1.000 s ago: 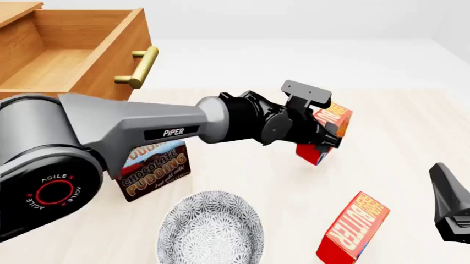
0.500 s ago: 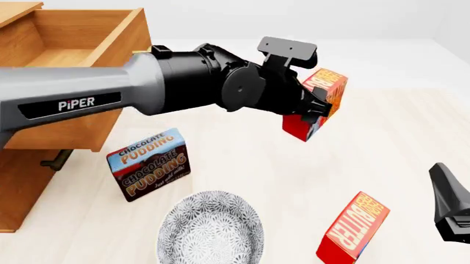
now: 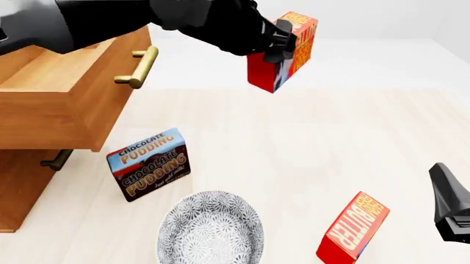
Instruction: Put the butter at the front in the top drawer of the cabinet and close it.
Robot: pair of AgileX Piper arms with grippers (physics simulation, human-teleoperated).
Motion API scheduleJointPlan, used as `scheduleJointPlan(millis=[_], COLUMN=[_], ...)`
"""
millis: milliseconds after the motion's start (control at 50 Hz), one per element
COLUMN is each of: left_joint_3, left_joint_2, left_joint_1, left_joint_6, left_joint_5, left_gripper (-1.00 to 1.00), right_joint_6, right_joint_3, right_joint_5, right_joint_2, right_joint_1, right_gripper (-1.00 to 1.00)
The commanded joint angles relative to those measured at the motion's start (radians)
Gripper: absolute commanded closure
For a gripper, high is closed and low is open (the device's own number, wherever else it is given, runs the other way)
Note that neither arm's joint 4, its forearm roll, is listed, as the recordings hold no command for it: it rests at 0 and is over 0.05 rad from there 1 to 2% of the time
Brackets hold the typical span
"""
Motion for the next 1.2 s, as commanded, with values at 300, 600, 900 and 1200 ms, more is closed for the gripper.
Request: scheduleJointPlan(millis=[300,600,900,1200], left_joint_3=[-0.141,-0.151,-0.125,-0.116], left_joint_2=[-0.158,-0.26,-0.359,-0.442], left_joint_1=[0.159,0.277,0.389,0.517], left_joint_6=[0.084,0.108,0.117,0.137], left_joint_5=[0.235,0.317,0.376,0.441], left_gripper=[1.0,1.0,1.0,1.0], right_joint_6=[0.001,0.001,0.001,0.001], right_joint_3=[0.0,0.0,0.0,0.0], right_joint_5=[-0.002,-0.002,-0.002,-0.002], right_joint_2=[0.003,0.003,0.003,0.003], right_joint_1=[0.0,0.0,0.0,0.0], right_gripper=[-1.0,-1.0,-1.0,-1.0])
